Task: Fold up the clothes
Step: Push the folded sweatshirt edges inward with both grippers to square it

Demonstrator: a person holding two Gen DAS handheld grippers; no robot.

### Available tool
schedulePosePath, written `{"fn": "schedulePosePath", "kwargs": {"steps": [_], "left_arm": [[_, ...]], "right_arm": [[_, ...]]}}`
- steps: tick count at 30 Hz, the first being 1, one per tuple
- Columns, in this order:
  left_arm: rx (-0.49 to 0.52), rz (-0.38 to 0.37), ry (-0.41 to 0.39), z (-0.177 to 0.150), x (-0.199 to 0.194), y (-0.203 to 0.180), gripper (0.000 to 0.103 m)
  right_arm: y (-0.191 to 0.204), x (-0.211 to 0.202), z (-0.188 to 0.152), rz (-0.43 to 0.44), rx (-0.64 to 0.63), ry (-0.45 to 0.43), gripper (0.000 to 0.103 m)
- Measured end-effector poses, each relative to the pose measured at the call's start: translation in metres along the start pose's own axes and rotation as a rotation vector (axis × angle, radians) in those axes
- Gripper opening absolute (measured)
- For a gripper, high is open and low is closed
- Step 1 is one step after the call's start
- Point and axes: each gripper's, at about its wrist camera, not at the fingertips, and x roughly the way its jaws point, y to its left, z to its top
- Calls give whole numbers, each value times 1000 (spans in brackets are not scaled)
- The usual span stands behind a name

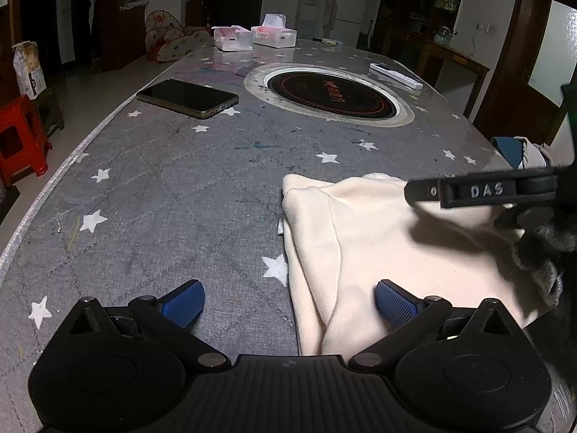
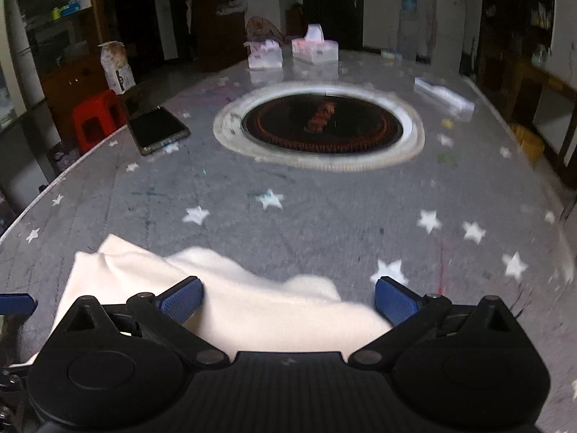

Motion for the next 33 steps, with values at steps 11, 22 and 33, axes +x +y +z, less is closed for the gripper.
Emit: {"fn": "schedulePosePath", "kwargs": {"steps": [11,22,33], "left_arm": [[1,-1,-2,0,0,0,103],[-20,2,-1,0,-3,9,103],[-48,58,-30,3,-14,34,103]], "right_arm": [[31,28,18,21,-82,28,103],[41,-41,-15,95,-227,-64,97],[68,-83,-71,161,-328,-69,88]]}}
